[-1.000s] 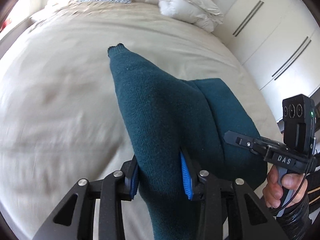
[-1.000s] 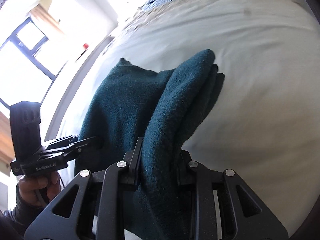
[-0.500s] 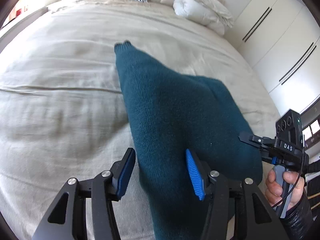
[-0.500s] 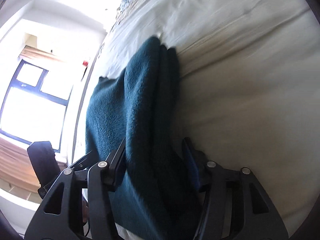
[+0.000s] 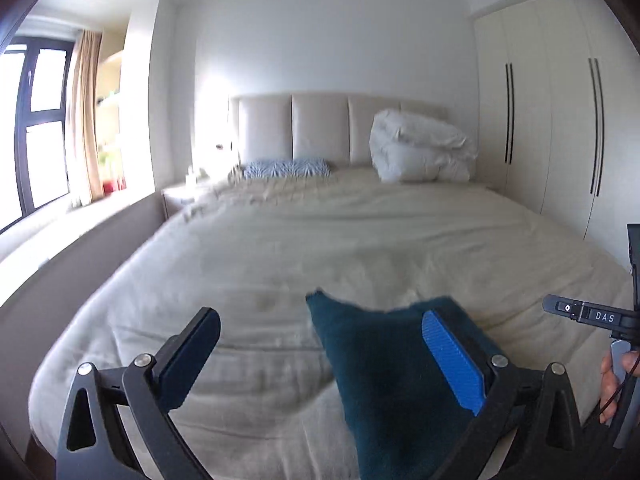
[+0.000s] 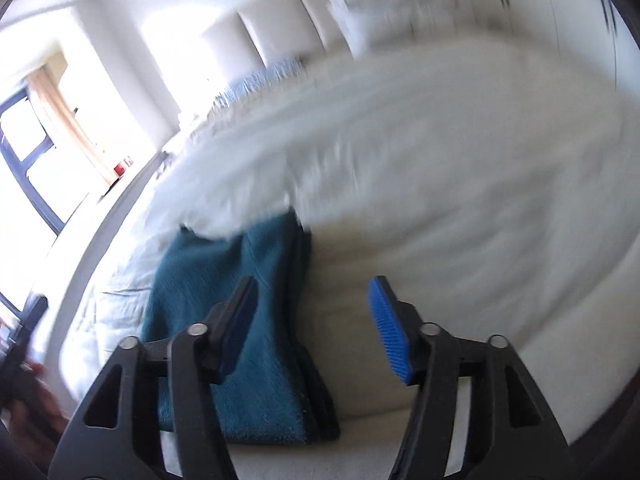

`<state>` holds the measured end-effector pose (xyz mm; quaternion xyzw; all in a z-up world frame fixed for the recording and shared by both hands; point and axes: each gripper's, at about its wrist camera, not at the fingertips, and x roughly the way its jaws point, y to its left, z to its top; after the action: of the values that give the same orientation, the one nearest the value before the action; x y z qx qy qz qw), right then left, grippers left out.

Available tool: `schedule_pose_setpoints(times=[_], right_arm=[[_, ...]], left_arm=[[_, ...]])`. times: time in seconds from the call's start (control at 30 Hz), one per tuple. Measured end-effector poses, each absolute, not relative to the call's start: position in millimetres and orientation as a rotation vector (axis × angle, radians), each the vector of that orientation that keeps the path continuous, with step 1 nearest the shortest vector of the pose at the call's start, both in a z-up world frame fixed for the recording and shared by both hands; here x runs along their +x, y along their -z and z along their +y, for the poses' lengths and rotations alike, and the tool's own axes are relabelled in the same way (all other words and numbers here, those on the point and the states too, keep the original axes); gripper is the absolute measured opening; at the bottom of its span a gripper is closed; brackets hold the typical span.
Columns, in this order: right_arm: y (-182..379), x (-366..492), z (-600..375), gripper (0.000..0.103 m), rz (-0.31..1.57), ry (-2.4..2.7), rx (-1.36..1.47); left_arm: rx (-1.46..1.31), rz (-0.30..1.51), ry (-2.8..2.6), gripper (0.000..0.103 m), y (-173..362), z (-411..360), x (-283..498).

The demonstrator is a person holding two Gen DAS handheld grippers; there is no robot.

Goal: Fold small clothes

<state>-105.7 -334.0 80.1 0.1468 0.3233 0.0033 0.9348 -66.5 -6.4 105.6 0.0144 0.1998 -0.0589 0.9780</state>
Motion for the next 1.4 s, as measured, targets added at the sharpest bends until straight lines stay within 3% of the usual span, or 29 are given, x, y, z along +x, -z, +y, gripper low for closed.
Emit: schedule_pose_setpoints(times=[0.07,0.17,0.43,0.77,1.4], right_arm=[[-104.2,-122.8,-320.7,0.092,0.553,0.017,0.244],[-135.6,-148.0,-310.0,0.101,0.411,0.007,0.216],[-176.1,-168.2,-290.8,0.102,0.411,-0.051,0.211],[-126.0,-162.3,-267.8,0.102,0.677,-0.037,0.167],[-86.1,-139.4,-245.1,0.102,0.796,-0.043,0.101]], left_arm=[[0.030,0.349,0.094,0.103,-119.8,-4.8,-77.0],[0.070,0.312,0.022,0.103,-133.7,-9.1,-84.5],[0.056,0.562,0.024,0.103,-103.3,-25.1,-64.3],[-0.033,0.797,0.026,0.103,-49.8,-24.9,-49.4],[-0.030,0.863,0.035,0.103,-31.9,-26.6,-45.4]])
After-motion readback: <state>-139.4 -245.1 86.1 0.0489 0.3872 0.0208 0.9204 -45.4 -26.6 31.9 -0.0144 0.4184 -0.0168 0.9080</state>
